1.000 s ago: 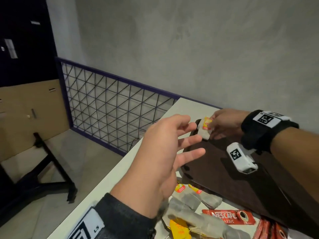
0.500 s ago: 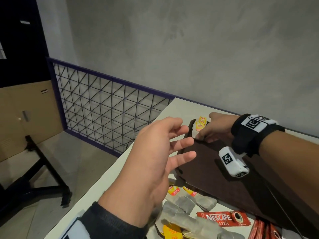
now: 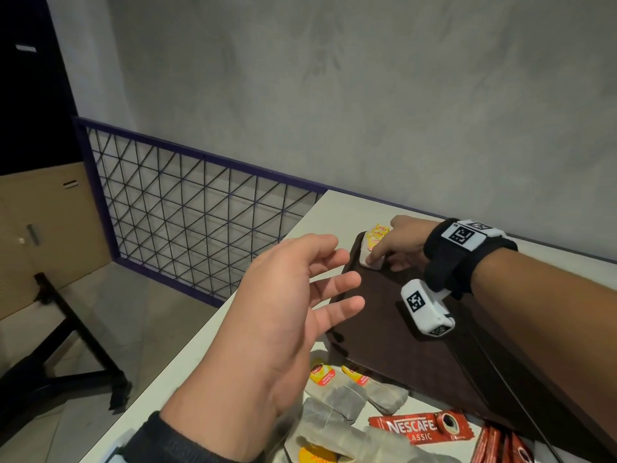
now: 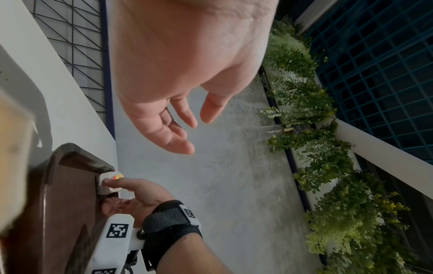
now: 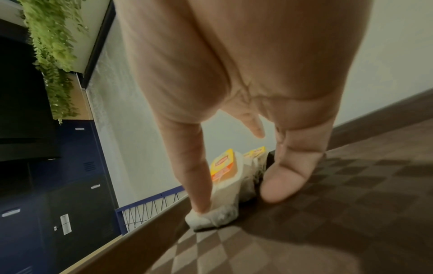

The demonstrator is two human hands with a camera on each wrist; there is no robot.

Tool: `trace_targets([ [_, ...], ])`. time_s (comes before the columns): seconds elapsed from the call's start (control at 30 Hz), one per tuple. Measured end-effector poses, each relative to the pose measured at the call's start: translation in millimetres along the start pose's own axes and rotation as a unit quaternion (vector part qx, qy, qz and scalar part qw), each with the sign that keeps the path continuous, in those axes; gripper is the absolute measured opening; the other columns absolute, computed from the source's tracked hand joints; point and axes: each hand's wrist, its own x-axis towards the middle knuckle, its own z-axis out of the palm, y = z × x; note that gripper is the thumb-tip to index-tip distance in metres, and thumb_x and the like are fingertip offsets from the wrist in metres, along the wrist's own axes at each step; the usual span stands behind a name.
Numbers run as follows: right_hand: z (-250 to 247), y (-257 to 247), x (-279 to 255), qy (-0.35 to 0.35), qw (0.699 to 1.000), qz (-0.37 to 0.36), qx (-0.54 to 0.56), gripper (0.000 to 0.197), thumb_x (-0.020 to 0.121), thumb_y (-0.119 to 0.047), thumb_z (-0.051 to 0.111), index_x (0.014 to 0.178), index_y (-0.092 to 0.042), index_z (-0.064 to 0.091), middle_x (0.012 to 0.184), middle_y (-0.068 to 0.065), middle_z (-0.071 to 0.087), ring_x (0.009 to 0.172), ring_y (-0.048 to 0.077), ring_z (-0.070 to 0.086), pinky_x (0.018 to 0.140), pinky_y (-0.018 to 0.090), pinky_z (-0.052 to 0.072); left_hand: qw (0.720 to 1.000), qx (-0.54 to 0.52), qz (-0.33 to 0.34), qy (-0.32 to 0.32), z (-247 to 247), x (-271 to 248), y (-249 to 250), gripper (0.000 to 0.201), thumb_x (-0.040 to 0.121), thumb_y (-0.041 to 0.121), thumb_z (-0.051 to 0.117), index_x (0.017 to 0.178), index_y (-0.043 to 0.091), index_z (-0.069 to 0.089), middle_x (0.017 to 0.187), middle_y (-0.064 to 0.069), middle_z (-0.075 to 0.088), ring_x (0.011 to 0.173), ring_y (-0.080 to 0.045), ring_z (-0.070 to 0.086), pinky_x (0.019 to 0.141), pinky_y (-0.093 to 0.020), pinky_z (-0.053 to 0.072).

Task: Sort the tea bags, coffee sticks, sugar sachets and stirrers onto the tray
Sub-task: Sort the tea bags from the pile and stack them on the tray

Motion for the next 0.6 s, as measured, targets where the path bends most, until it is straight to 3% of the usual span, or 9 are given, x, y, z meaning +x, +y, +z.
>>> trace_targets([
  [0.1,2.9,-0.6,1.2,-0.018,0.999,-0.019,0.030,0.059,0.071,0.004,0.085,0.114,-0.011,0.047,0.114,0.016,0.057,0.086,0.029,0.064,0.066,0.035,0.057,1.000,0.000,0.002,0.001,0.2,1.0,-0.5,0.010,0.094,0.013,0.066,0.101,0.008,0.071,0.091,-0.012,0.072,0.066,-0.019,0.069,0.052,-0.030,0.058],
  [0.27,7.4,-0.5,3.2,-0.022,0.995,-0.031,0.091,0.067,0.072,0.014,0.079,0.116,-0.017,0.038,0.123,0.021,0.051,0.106,0.038,0.066,0.082,0.045,0.062,1.000,0.000,0.002,-0.001,0.7,1.6,-1.0,0.008,0.095,0.012,0.065,0.098,0.007,0.070,0.090,-0.013,0.071,0.066,-0.021,0.069,0.052,-0.029,0.059],
  [0.43,-8.7,-0.1,-22.7,0.011,0.998,-0.028,0.059,0.060,0.082,-0.008,0.082,0.128,-0.009,0.044,0.113,0.016,0.059,0.083,0.028,0.067,0.077,0.041,0.062,1.000,0.004,0.005,-0.005,2.1,-1.8,6.9,0.007,0.097,0.011,0.061,0.096,0.005,0.066,0.093,-0.014,0.067,0.066,-0.020,0.066,0.056,-0.028,0.061],
  [0.53,-23.9,-6.2,-72.1,-0.006,0.999,-0.039,-0.007,0.073,0.085,-0.017,0.081,0.145,-0.009,0.040,0.126,0.021,0.060,0.085,0.029,0.065,0.089,0.045,0.059,0.999,0.038,0.030,-0.005,3.5,-10.3,16.5,0.008,0.098,0.013,0.060,0.101,0.007,0.066,0.097,-0.013,0.067,0.069,-0.020,0.068,0.059,-0.029,0.061],
  [0.6,-29.6,-11.4,-121.5,-0.045,0.995,-0.065,-0.058,0.058,0.087,-0.019,0.078,0.137,-0.012,0.050,0.122,0.021,0.064,0.088,0.030,0.070,0.087,0.041,0.060,0.995,0.080,0.055,-0.004,5.1,-18.7,23.9,0.010,0.099,0.015,0.061,0.104,0.009,0.066,0.097,-0.011,0.068,0.072,-0.020,0.070,0.062,-0.028,0.060],
])
